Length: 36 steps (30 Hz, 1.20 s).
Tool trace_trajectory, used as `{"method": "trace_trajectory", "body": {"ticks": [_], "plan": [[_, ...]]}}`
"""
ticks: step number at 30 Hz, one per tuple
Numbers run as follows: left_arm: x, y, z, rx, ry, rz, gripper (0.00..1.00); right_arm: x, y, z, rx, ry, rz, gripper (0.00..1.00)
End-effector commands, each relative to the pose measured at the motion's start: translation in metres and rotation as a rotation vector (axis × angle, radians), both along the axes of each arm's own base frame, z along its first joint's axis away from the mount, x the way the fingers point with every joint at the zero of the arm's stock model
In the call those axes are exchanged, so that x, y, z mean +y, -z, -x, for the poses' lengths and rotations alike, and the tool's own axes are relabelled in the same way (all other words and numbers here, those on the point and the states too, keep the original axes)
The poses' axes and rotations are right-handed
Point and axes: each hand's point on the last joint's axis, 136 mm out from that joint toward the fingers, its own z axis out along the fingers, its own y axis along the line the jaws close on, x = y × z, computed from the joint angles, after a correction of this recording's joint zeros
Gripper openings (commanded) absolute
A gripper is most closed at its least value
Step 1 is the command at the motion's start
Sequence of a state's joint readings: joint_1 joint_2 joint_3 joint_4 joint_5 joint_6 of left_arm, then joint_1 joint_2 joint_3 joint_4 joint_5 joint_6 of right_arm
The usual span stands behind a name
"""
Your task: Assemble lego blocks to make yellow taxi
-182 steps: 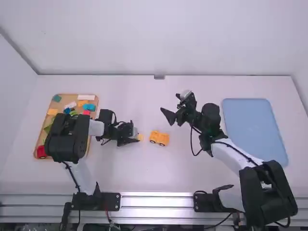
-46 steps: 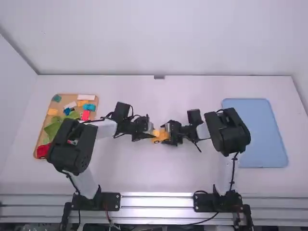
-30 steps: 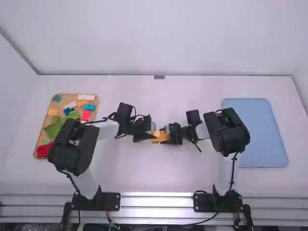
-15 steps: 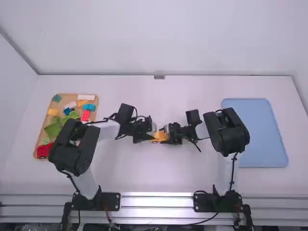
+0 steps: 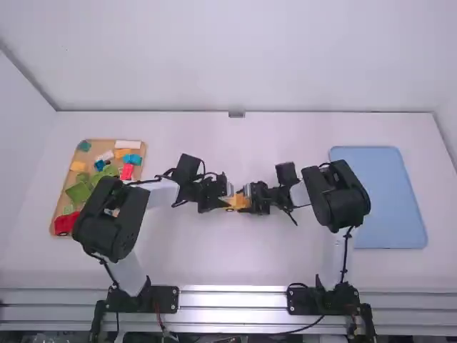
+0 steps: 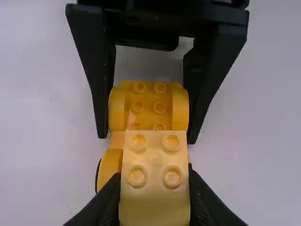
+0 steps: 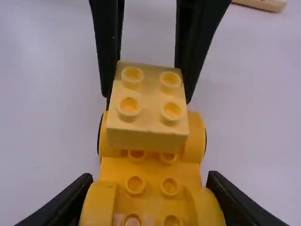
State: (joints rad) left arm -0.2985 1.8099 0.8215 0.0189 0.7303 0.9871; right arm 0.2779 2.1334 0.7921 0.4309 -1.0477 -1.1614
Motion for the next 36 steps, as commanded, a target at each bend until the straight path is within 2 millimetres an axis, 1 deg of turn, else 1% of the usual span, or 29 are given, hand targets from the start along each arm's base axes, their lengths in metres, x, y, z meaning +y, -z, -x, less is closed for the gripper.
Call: {"method": "trace_trajectory", "body": {"ticks": [1,5,9,15,23,26,30,36], "plan": [[-0.002,-0.001,0.005,0.005,0.008,0.004,0.08,0.002,0.004,-0.002,0.030,0.009,0.001,0.53],[0.000,0.001,0.002,-0.009,-0.002,-0.013,0.08,0.002,0.004,-0.002,0.030,0.009,0.001,0.54],[-0.002,-0.002,-0.001,-0.030,0.000,-0.001,0.10,0.002,0.004,-0.002,0.029,0.009,0.001,0.55],[-0.003,-0.002,-0.002,-0.036,0.000,0.001,0.09,0.002,0.003,-0.002,0.030,0.007,-0.002,0.55],[-0.002,0.009,0.001,-0.004,0.003,-0.005,0.10,0.006,0.005,0.001,0.028,-0.004,0.007,0.56],[-0.005,0.007,0.003,0.003,0.017,0.016,0.09,0.006,0.005,0.001,0.026,-0.001,0.007,0.56],[0.000,0.010,-0.001,-0.003,-0.004,-0.008,0.09,0.006,0.005,0.001,0.027,-0.001,0.008,0.56],[0.001,0.010,-0.002,-0.009,-0.008,-0.017,0.08,0.005,0.005,0.000,0.027,0.000,0.008,0.56]]}}
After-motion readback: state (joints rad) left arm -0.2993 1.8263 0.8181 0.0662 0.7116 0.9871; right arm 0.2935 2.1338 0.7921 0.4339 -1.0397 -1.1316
